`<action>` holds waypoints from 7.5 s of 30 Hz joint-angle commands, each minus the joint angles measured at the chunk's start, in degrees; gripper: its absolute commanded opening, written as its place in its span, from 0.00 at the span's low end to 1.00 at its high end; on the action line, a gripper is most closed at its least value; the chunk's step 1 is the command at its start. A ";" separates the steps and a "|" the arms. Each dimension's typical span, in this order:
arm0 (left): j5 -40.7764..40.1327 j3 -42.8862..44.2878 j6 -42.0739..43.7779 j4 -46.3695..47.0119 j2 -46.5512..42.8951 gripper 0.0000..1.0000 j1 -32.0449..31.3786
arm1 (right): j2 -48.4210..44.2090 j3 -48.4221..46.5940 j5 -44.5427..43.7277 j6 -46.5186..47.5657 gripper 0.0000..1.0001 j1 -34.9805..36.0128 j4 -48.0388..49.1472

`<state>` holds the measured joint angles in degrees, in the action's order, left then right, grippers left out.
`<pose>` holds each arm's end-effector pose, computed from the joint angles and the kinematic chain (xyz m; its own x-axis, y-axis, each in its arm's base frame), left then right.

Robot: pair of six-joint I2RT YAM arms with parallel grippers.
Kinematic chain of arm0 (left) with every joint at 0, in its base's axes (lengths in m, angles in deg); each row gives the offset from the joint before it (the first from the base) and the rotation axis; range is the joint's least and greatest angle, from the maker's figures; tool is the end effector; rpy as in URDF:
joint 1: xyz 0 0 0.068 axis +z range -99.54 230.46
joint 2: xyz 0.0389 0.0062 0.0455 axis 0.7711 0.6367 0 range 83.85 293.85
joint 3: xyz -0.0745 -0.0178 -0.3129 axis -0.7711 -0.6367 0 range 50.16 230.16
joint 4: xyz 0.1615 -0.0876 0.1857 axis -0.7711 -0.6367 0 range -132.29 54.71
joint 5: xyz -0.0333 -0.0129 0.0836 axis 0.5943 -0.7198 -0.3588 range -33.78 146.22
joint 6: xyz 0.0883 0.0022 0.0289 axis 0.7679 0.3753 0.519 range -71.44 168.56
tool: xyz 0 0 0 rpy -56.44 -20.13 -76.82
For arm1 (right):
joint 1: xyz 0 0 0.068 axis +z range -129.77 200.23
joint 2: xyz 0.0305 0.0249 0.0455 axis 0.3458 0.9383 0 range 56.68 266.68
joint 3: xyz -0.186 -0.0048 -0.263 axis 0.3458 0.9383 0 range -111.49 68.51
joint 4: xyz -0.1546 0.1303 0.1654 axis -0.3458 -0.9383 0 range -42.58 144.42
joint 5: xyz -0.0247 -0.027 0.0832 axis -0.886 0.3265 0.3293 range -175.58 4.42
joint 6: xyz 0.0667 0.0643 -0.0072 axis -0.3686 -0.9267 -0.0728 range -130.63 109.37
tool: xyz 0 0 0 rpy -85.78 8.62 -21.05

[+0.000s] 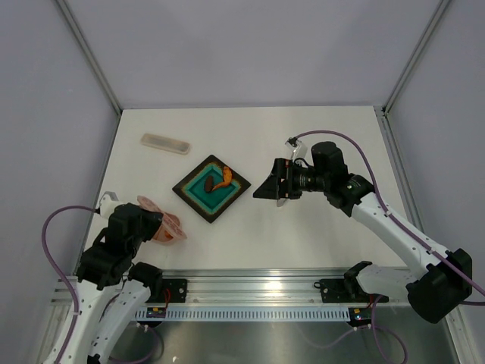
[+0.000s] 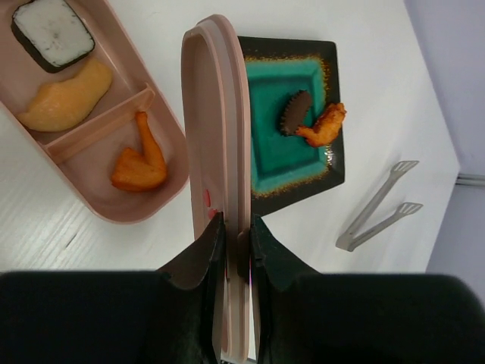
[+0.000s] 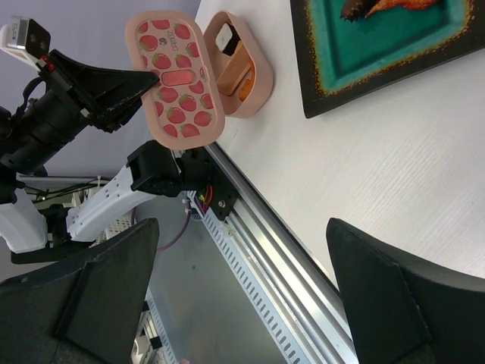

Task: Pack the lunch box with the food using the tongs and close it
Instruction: Close the box lid on the packing box.

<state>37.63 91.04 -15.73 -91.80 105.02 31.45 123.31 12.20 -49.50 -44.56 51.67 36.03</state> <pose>0.0649 0.0058 0.2743 -0.3064 -0.7978 -0.5193 -0.4812 0.6005 -0.6386 0.2055 0.1833 0.3496 -0.8212 0.0267 -0.5700 -0.4868 0.4884 0.7242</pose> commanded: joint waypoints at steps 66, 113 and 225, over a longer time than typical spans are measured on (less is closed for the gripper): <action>14.28 -15.66 -2.24 28.47 9.07 0.00 27.44 | 4.47 -2.13 1.46 2.90 0.98 -1.21 -3.05; 9.54 -23.74 -6.63 15.12 -4.82 0.00 27.71 | 7.02 -1.34 2.60 2.64 0.98 -1.73 -1.82; 20.53 7.89 36.96 3.60 53.27 0.90 -15.80 | 8.78 0.24 1.89 -5.35 0.97 -1.91 1.96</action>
<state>58.11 99.31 21.32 -89.15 156.64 15.96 133.45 12.72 -47.17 -49.40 50.16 36.18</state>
